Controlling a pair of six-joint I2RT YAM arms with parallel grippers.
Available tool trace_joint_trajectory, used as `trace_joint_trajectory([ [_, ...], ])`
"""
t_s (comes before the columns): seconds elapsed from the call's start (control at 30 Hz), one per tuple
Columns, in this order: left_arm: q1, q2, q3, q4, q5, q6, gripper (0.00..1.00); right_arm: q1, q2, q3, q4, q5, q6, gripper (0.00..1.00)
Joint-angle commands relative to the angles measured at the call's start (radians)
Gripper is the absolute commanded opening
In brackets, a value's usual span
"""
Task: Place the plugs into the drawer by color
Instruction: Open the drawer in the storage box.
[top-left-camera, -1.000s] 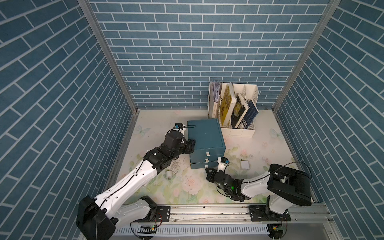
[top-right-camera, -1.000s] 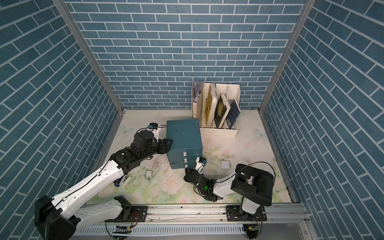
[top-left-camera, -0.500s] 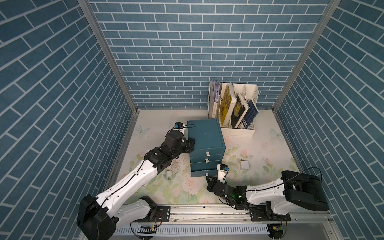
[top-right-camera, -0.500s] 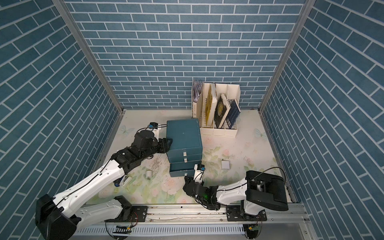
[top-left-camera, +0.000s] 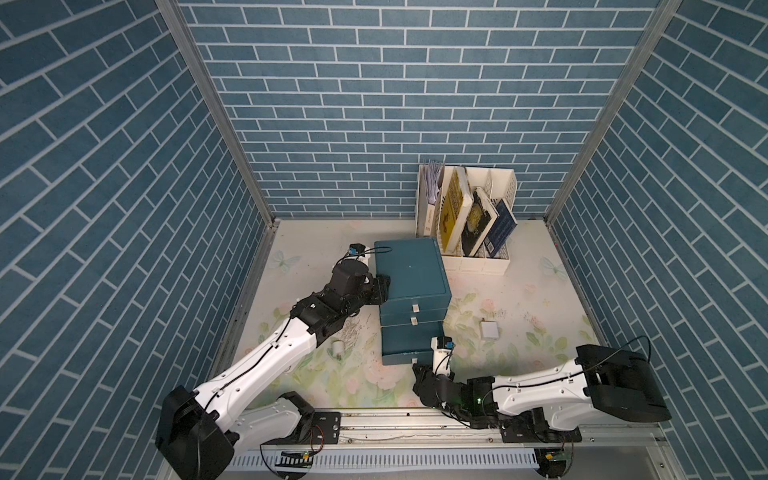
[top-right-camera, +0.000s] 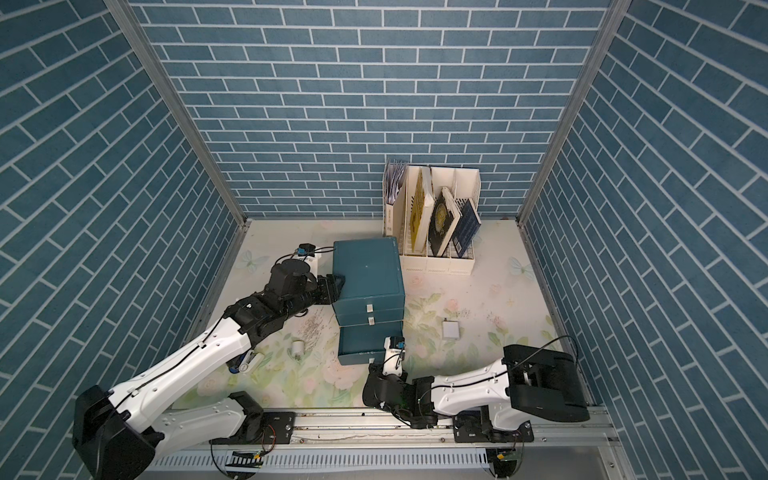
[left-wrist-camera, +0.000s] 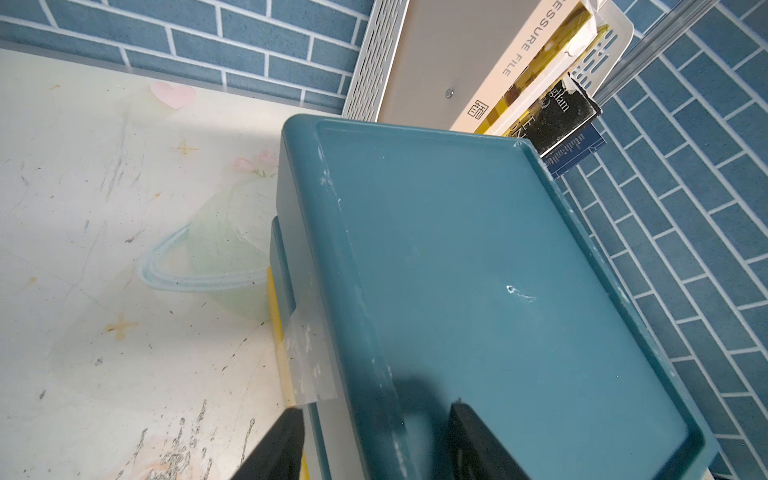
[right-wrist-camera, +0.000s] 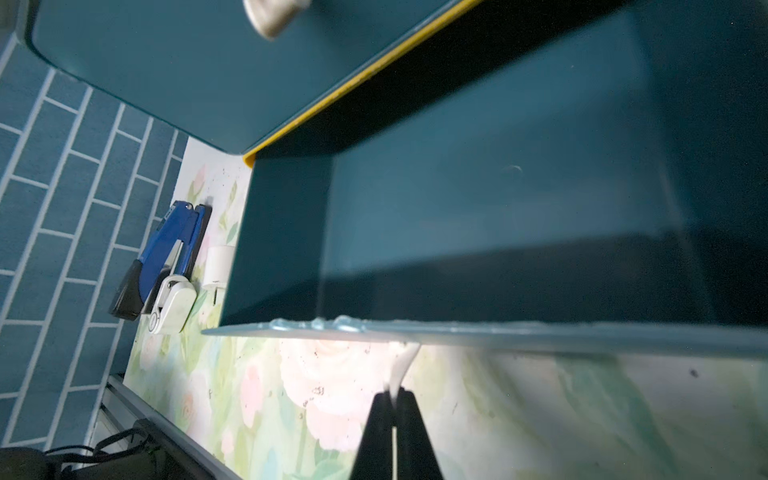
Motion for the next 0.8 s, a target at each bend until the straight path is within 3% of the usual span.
trace_joint_trajectory([
  [0.0, 0.016, 0.033, -0.005, -0.114, -0.045, -0.003, 0.60, 0.016, 0.014, 0.035, -0.098, -0.006, 0.033, 0.00],
  [0.43, 0.023, 0.033, 0.004, -0.114, -0.033, -0.002, 0.62, 0.029, 0.018, 0.052, -0.169, -0.026, 0.072, 0.00],
  [0.63, 0.022, 0.009, 0.011, -0.129, -0.033, -0.004, 0.66, 0.057, 0.020, 0.153, -0.344, 0.025, 0.051, 0.61],
  [0.7, 0.023, -0.001, 0.020, -0.134, -0.029, -0.004, 0.68, 0.066, 0.014, 0.204, -0.456, 0.056, 0.051, 0.68],
  [0.77, 0.023, -0.012, 0.030, -0.134, -0.020, -0.006, 0.69, 0.066, 0.000, 0.241, -0.551, 0.074, 0.053, 0.69],
])
